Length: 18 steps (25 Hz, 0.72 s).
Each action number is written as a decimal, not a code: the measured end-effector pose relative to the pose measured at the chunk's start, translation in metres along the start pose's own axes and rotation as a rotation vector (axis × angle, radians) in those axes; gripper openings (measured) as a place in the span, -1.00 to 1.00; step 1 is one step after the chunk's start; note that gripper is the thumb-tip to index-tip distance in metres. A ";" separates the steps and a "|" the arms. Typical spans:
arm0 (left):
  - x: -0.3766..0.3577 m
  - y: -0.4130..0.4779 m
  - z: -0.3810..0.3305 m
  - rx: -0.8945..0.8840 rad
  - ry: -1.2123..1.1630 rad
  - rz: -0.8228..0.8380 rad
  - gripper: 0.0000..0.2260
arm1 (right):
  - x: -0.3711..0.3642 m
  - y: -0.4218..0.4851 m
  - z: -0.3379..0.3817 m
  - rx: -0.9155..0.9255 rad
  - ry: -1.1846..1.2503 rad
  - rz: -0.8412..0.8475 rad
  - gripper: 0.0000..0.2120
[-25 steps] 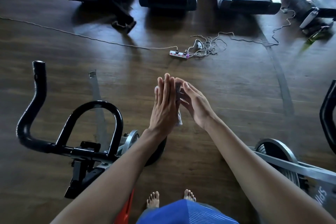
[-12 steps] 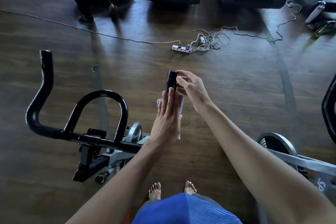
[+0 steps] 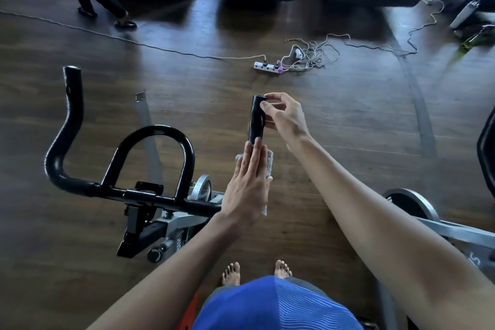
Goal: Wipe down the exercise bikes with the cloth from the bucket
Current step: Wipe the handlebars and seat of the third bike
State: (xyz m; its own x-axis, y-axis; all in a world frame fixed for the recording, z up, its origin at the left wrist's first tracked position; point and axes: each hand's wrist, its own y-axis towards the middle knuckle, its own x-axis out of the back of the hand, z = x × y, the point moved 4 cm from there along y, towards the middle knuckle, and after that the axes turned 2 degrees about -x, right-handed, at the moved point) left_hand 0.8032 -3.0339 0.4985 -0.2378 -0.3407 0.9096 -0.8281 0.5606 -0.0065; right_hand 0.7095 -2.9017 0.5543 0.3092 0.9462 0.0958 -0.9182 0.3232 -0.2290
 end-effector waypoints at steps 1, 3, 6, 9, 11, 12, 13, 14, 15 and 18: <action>0.002 0.003 -0.001 0.006 -0.013 0.005 -0.34 | 0.001 0.000 0.000 0.002 -0.008 -0.002 -0.91; -0.001 -0.010 0.004 -0.009 -0.013 0.020 -0.32 | 0.001 0.000 -0.001 -0.005 -0.023 0.011 -0.91; -0.006 -0.043 0.015 -0.056 0.100 -0.053 -0.34 | -0.001 -0.003 -0.004 -0.016 0.006 -0.006 -0.92; -0.007 -0.037 0.009 -0.079 0.095 -0.098 -0.38 | 0.002 -0.037 -0.013 0.058 -0.129 -0.201 -0.89; -0.006 -0.031 0.001 -0.100 0.044 -0.057 -0.40 | -0.001 -0.087 -0.024 0.143 -0.210 -0.298 -0.85; -0.003 -0.030 0.001 -0.107 -0.038 -0.013 -0.42 | -0.005 -0.112 -0.030 0.168 -0.216 -0.304 -0.84; 0.004 -0.030 0.003 -0.091 -0.185 0.032 -0.46 | -0.010 -0.132 -0.035 0.178 -0.215 -0.292 -0.82; 0.013 -0.030 0.008 -0.062 -0.343 0.029 -0.48 | -0.019 -0.143 -0.042 0.167 -0.206 -0.259 -0.79; 0.024 -0.033 0.016 -0.007 -0.497 -0.014 -0.50 | -0.028 -0.149 -0.049 0.133 -0.205 -0.204 -0.73; 0.058 -0.044 0.045 0.110 -0.489 -0.288 -0.58 | -0.060 -0.147 -0.068 0.031 -0.419 -0.035 -0.48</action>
State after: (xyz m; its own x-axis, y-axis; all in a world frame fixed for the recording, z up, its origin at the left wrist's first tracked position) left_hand 0.8030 -3.1125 0.5326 -0.1799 -0.7920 0.5835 -0.9359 0.3204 0.1464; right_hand 0.8425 -3.0048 0.5164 0.2189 0.8439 0.4899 -0.9178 0.3486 -0.1903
